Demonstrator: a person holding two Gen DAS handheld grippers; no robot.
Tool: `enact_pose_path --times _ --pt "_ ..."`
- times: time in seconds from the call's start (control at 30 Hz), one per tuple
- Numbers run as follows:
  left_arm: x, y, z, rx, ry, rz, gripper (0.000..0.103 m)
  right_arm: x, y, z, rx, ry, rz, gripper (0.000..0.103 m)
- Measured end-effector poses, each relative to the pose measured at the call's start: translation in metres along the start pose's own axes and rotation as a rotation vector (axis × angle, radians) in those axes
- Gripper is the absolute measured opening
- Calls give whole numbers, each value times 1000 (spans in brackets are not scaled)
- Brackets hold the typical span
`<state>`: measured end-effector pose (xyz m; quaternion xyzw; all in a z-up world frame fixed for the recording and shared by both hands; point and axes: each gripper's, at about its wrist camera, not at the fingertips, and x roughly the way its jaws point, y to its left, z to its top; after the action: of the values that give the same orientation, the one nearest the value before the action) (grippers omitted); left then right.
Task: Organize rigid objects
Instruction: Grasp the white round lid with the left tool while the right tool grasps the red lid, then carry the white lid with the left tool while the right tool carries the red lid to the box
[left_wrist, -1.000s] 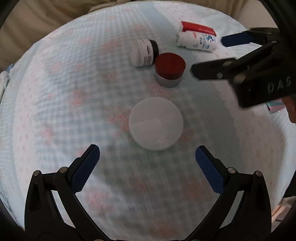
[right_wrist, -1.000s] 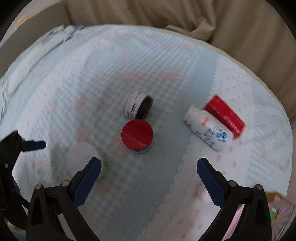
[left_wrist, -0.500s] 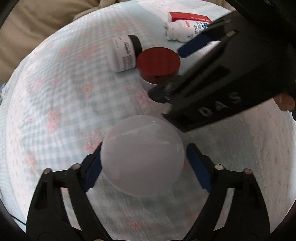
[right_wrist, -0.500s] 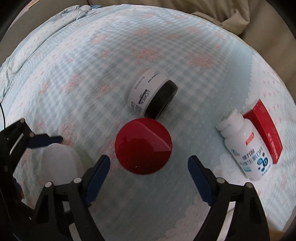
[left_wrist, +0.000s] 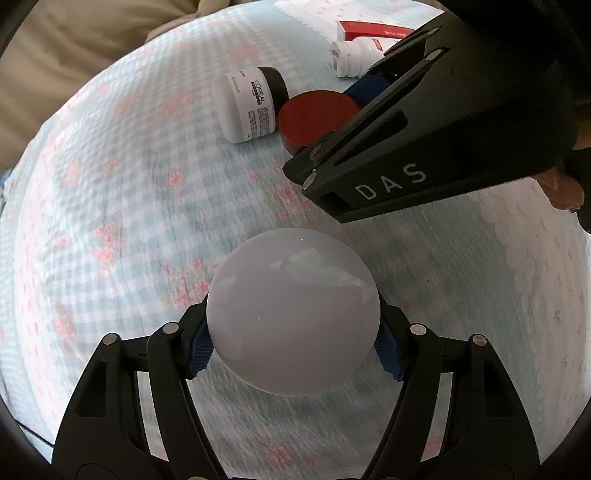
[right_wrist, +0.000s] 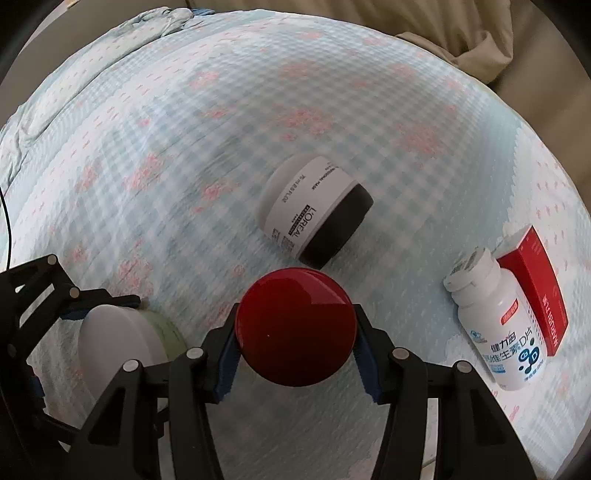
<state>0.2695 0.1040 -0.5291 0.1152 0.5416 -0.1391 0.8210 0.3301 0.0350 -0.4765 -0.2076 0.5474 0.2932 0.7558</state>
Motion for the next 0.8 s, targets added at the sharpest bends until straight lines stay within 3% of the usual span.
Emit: enact_pose_path --times 0.43,0.6,0.8 --pt "-36 0 -8 -45 -50 16 68 -23 6 2 77 -29 -11 50" --pt "-67 7 -1 -85 -67 25 68 -56 9 2 114 -69 -21 50" --pt "-132 17 10 -132 -94 -2 68 -128 16 -2 206 -120 -30 50"
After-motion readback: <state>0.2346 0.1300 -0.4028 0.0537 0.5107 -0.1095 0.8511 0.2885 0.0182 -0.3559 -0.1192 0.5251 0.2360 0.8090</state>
